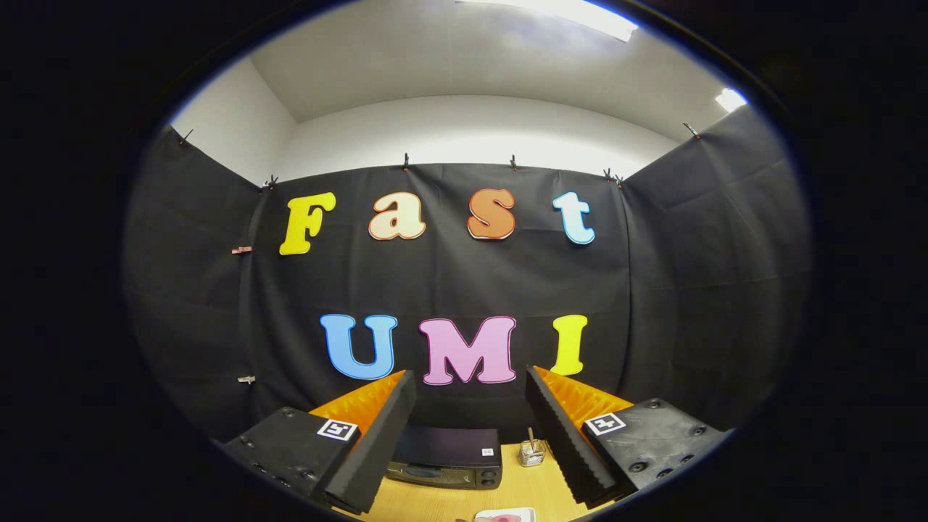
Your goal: Open the toaster oven, put the food inside, and close the toaster oven door.
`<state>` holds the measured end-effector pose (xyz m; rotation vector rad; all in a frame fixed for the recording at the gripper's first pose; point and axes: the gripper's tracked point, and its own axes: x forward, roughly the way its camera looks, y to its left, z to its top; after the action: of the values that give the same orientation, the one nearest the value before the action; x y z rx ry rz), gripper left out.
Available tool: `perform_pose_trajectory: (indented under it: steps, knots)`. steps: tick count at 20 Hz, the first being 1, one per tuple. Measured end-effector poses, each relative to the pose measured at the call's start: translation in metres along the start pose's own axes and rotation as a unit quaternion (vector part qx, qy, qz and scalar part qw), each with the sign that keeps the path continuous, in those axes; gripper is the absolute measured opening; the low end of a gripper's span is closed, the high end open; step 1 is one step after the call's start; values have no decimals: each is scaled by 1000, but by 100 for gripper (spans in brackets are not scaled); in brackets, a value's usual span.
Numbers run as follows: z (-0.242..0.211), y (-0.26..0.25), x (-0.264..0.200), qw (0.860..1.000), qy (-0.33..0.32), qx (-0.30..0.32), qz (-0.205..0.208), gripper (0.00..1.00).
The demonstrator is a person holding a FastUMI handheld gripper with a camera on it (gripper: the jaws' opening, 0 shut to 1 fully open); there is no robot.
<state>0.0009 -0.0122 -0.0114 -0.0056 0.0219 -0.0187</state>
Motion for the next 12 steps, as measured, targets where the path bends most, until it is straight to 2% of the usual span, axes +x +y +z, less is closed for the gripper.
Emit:
perform_pose_trajectory:
  steps: [8, 12]
  knots:
    - [-5, 2, 10, 1000, 4, -2, 1, 98]
    - [-15, 17, 25, 1000, 6, 7, 14, 98]
